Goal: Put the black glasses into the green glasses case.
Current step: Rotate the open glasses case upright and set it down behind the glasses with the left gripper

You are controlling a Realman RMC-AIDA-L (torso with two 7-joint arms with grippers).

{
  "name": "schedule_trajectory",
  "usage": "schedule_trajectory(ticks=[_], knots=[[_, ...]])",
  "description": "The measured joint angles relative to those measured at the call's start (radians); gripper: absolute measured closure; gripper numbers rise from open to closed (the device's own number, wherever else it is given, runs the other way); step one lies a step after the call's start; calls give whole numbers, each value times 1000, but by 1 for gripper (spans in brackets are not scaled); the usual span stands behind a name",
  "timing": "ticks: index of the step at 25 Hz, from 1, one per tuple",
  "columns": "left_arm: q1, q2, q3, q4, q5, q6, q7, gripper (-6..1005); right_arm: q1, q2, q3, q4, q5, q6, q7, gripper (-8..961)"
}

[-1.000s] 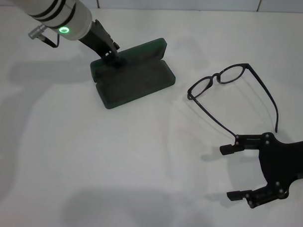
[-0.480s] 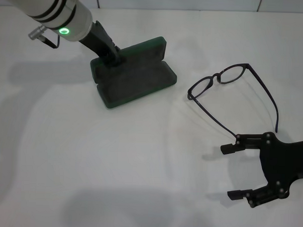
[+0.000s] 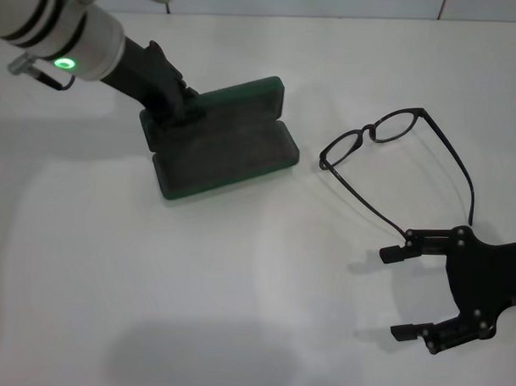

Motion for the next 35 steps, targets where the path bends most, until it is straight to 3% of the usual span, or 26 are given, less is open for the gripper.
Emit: schedule_trajectory(ticks=[3,6,14,35], knots=[[66,4,3,93,-75,70,58,804,-1,0,0,0,0,0,0,89],[117,-15,17,167,-94,95,94,804,-1,0,0,0,-1,0,0,89],[176,-22,131,175,-94,30,170,805,-2,3,0,-1,-2,0,0,89],[216,-26,213,156,-126,-103,218,805,-2,4,0,-1,-3,0,0,90]])
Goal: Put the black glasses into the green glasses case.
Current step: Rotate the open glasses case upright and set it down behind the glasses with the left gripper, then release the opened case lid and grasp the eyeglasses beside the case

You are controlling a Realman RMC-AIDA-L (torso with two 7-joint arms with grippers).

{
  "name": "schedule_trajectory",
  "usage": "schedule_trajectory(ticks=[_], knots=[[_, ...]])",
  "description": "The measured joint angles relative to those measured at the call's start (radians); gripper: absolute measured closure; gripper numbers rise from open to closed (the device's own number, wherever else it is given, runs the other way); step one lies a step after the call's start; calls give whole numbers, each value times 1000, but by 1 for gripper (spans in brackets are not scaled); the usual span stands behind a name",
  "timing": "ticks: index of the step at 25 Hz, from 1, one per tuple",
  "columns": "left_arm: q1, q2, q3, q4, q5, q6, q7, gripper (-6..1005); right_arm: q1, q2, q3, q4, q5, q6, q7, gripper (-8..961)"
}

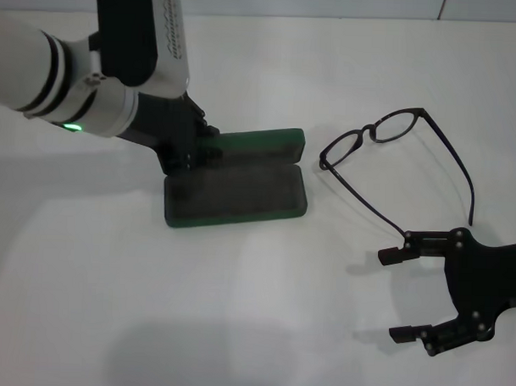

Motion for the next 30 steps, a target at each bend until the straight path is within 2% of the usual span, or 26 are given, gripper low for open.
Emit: schedule_trajectory(ticks=[4,16,19,23,26,30], knots=[[39,0,51,32,-19,-33,5,781,0,0,0,4,0,0,1,90],[63,0,53,66,-75,-52,-6,638,0,-3,0,7,0,0,1,91],[63,0,47,83,-102,-45,-41,510,0,-5,0,8,0,0,1,91],[63,3,-12,101,-213,-5,-116,331,-2,-7,1,9,5,0,2,91],[63,5,-98,57,-369,68,-114,192,-3,-7,3,10,9,0,2,91],[53,11,-194,-70,-556,158,-54,156,-3,-7,3,10,10,0,2,91]])
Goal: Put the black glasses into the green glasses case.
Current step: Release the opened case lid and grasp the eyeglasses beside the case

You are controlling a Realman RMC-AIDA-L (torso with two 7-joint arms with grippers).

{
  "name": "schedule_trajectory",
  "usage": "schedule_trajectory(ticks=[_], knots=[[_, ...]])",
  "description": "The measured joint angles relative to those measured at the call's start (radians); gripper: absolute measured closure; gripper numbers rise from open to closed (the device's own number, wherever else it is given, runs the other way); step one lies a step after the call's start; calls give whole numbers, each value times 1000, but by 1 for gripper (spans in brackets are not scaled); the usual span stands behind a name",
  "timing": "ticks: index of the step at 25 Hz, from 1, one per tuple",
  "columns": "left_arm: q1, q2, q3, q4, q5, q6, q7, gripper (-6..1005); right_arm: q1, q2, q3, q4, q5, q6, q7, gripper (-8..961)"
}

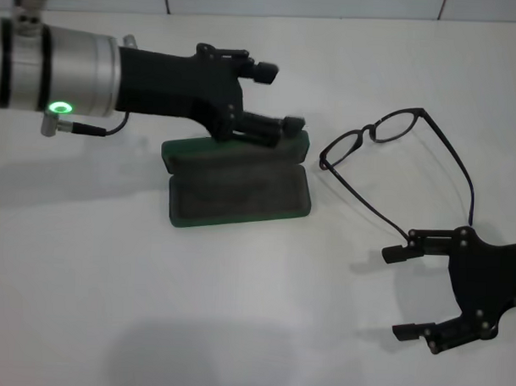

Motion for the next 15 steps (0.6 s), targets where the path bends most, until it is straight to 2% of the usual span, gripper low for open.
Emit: schedule_trajectory(ticks=[5,9,12,15], knots=[[-18,9,-193,-225,-240,153,136,140,0,0,0,0,0,2,0,91],[-1,16,-303,-350,-353,192,242,143,-3,2,4,-1,0,3,0,91],[44,3,-362,-379,-365,173,332,145,-12,8,28,-5,0,4,0,92],[104,-11,-407,-439,-416,138,491,147,-19,15,61,-8,0,8,-1,92]])
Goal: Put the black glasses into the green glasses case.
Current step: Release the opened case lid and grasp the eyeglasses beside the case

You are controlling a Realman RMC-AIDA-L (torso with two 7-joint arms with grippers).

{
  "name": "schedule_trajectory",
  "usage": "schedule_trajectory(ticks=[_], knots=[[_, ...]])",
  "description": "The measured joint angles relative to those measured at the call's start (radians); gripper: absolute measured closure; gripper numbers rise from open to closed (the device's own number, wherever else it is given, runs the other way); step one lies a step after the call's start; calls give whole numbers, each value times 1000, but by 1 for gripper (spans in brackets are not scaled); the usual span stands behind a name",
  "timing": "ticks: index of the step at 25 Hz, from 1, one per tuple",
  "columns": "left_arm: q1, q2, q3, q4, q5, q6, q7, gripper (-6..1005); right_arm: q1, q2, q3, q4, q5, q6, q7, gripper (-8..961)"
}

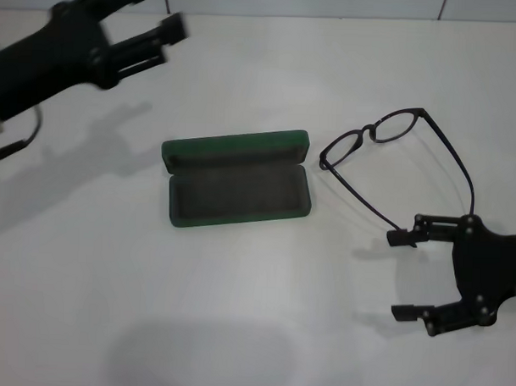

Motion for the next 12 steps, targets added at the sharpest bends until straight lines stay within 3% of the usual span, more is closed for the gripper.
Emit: schedule_trajectory(ticks=[5,12], knots=[[75,4,-3,-86,-53,-114,192,151,-14,8,73,-2,0,5,-6,92],[182,0,-2,-105,-30,-231,289,153,-30,15,189,-2,2,10,-10,93]])
